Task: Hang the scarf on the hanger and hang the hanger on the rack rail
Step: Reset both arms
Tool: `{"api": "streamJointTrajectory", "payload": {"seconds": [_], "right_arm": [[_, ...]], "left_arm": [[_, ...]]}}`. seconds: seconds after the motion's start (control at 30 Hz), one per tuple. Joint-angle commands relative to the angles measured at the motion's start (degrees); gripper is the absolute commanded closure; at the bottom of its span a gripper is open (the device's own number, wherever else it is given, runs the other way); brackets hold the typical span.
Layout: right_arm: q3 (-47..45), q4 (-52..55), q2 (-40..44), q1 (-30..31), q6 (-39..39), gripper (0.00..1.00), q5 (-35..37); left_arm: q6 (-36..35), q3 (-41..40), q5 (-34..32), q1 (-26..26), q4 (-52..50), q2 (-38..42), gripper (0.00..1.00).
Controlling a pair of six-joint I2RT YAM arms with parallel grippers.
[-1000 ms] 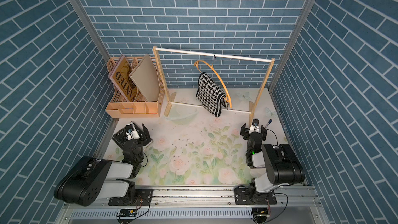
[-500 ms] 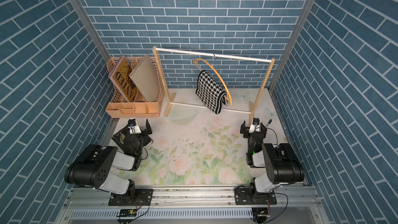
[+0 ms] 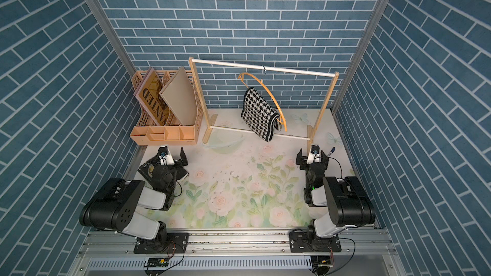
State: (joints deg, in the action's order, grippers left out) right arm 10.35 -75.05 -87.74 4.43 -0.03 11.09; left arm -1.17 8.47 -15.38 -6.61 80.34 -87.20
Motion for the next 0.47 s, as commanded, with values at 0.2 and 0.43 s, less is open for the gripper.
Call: {"api": "streamJointTrajectory", "payload": {"seconds": [0.2,0.43], "right_arm": [[0.8,-1.3,0.0,-0.1,-0.9,0.0,-0.5],[0.8,-1.2,-0.1,-0.1,-0.9,0.0,-0.6]], "left_arm": [[0.1,0.7,0.3,0.5,-0.6,0.3,0.0],[0.1,0.8,0.3,0.5,-0.6,0.3,0.0]]}}
